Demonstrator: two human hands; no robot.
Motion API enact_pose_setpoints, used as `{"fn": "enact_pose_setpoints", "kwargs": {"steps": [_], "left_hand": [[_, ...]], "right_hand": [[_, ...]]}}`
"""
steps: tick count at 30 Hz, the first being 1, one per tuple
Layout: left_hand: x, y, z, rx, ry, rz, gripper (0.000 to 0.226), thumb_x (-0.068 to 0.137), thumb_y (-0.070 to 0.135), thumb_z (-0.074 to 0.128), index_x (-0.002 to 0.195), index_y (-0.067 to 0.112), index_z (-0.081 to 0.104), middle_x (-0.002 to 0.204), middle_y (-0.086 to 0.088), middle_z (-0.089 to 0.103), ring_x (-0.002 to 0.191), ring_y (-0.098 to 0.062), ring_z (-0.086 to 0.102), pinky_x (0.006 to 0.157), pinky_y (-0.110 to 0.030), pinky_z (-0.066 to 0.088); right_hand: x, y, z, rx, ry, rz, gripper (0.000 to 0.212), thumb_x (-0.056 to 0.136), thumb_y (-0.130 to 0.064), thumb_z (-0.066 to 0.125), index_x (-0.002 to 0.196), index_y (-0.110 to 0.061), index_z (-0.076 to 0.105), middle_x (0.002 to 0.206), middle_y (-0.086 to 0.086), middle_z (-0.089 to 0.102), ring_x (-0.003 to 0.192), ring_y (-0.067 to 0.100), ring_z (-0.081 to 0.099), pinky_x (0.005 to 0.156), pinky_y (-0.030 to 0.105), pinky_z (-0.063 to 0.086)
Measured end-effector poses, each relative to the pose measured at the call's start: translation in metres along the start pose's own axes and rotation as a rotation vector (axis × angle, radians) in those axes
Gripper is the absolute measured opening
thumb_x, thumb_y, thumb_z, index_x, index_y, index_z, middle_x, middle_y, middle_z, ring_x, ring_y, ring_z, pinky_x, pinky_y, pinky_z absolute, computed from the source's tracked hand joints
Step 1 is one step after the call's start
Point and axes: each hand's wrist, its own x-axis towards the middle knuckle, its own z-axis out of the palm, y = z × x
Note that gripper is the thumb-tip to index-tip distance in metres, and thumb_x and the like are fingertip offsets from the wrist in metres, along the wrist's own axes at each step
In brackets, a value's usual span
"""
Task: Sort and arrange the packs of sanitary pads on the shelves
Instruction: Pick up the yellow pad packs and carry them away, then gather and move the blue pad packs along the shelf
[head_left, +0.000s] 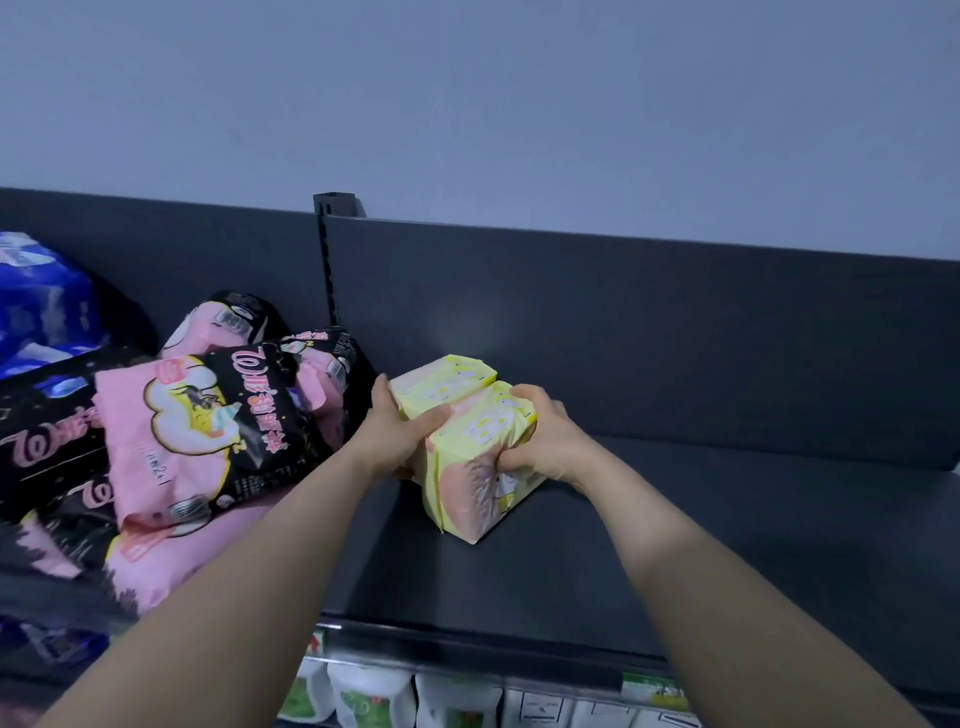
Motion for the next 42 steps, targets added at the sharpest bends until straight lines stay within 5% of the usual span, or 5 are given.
{"fn": "enact_pose_setpoints", "kwargs": {"steps": [4,12,15,21,42], "left_hand": [[0.032,-0.007,-0.005,0.139,0.037,-0.029,0.134,0.047,0.079,0.065,0.146,0.041,-0.017,0.151,-0.005,0.034,0.122,-0.041,0.052,0.066,-0.045,0.057],[0.023,0.012,-0.005,0.368,0.13,0.023,0.091,0.091,0.048,0.058,0.154,0.013,0.003,0.154,-0.018,0.018,0.134,-0.039,0.034,0.109,-0.042,0.034],[0.01,0.024,-0.006,0.485,0.146,0.099,0.07,0.093,0.04,0.054,0.148,0.009,0.024,0.154,-0.018,0.016,0.135,-0.04,0.031,0.108,-0.041,0.031],[-0.022,0.04,-0.011,0.665,0.066,0.455,0.048,0.094,0.039,0.052,0.136,0.016,0.051,0.141,-0.007,0.048,0.127,-0.031,0.045,0.103,-0.042,0.04],[-0.247,0.024,0.17,0.733,-0.604,1.097,0.042,0.097,0.039,0.048,0.133,0.017,0.051,0.13,-0.006,0.055,0.115,-0.029,0.052,0.091,-0.037,0.042]], "right_hand": [[0.011,-0.003,0.004,-0.061,0.008,0.02,0.084,0.073,-0.018,0.072,0.14,-0.041,0.027,0.128,-0.001,0.028,0.084,-0.001,0.048,0.058,0.018,0.042],[0.001,-0.006,0.019,-0.099,0.108,0.007,0.086,0.068,-0.023,0.084,0.136,-0.038,0.033,0.129,-0.001,0.028,0.09,0.005,0.048,0.056,0.014,0.038],[-0.008,-0.011,0.025,-0.15,0.144,0.001,0.083,0.069,-0.026,0.083,0.136,-0.038,0.035,0.127,-0.004,0.025,0.088,0.001,0.05,0.058,0.012,0.042],[-0.036,-0.025,0.028,-0.373,0.286,-0.054,0.079,0.073,-0.053,0.072,0.142,-0.034,0.038,0.146,-0.005,0.028,0.133,0.021,0.031,0.111,0.042,0.031],[-0.376,0.038,-0.03,-0.756,0.823,0.544,0.059,0.092,-0.042,0.054,0.146,-0.024,0.037,0.149,-0.001,0.042,0.138,0.019,0.035,0.115,0.045,0.021]]}}
